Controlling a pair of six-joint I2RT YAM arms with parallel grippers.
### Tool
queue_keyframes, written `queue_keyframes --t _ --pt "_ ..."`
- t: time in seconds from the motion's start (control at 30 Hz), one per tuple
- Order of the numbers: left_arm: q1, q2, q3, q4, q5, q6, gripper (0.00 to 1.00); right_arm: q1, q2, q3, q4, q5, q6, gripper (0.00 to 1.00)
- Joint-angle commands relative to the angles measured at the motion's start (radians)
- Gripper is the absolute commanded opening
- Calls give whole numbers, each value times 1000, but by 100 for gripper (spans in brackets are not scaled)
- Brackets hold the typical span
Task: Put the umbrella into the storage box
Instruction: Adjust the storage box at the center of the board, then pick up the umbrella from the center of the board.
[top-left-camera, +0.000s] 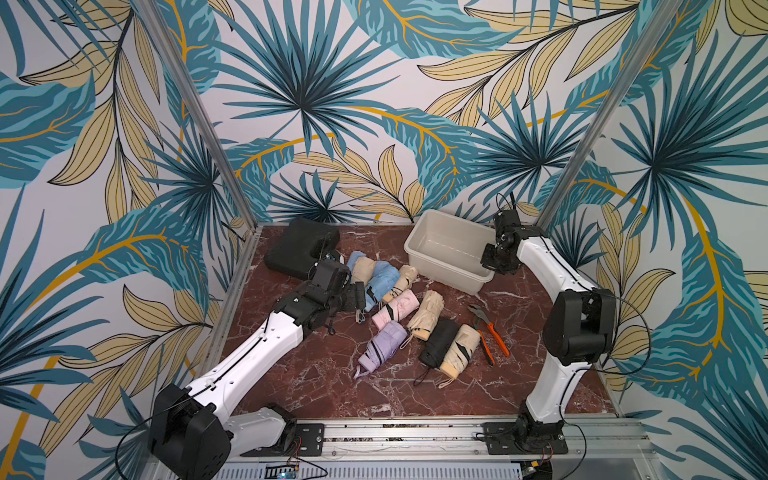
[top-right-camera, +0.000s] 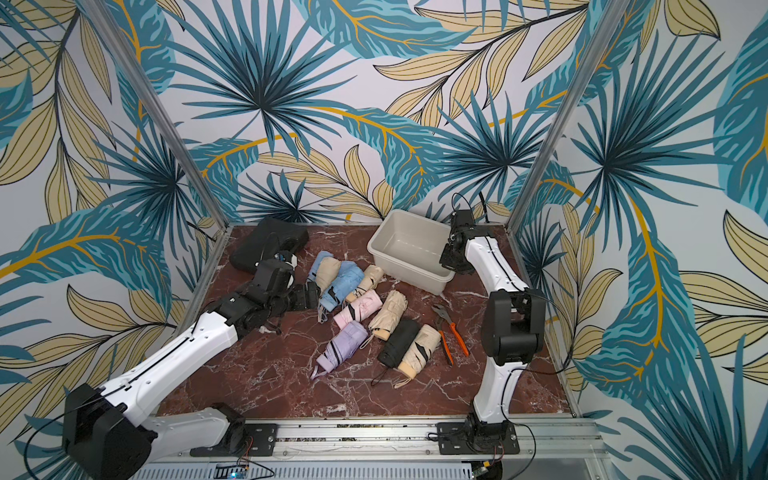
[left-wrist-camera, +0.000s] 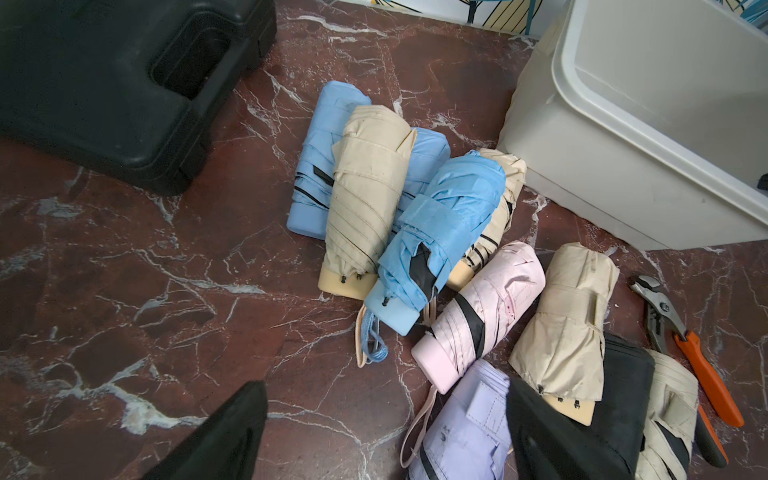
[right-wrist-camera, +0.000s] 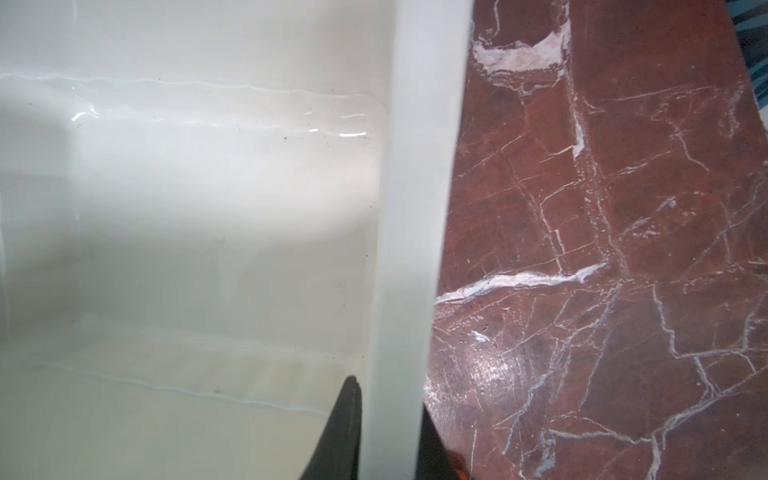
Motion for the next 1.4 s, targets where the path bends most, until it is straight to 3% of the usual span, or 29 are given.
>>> queue_keyframes --t 0.0,0.13,0.23,0.4,0.53,0.67,0.8,1.07,1.37 --pt "-4 41 37 -21 38 -17 92 17 -32 -1 -77 -137 -98 16" --pt "-13 101 69 -5 88 16 92 15 -15 8 -78 -128 -92 22" --pt "-19 156 112 3 94 96 92 15 -9 22 -81 -92 -91 37" --pt "-18 264 221 -15 95 354 93 13 -49 38 -83 -6 -93 68" --pt "-18 362 307 -46 112 576 93 12 -112 23 -83 85 -91 79" --pt "-18 498 439 -194 150 748 92 12 -182 -15 -82 105 -79 81" --pt "-18 614 526 -256 120 814 91 12 -253 -68 -74 91 -49 81" --pt "-18 728 606 -251 13 836 87 12 -346 -130 -71 79 -37 82" --pt "-19 773 604 -256 95 833 65 12 -364 -135 -71 73 -21 81"
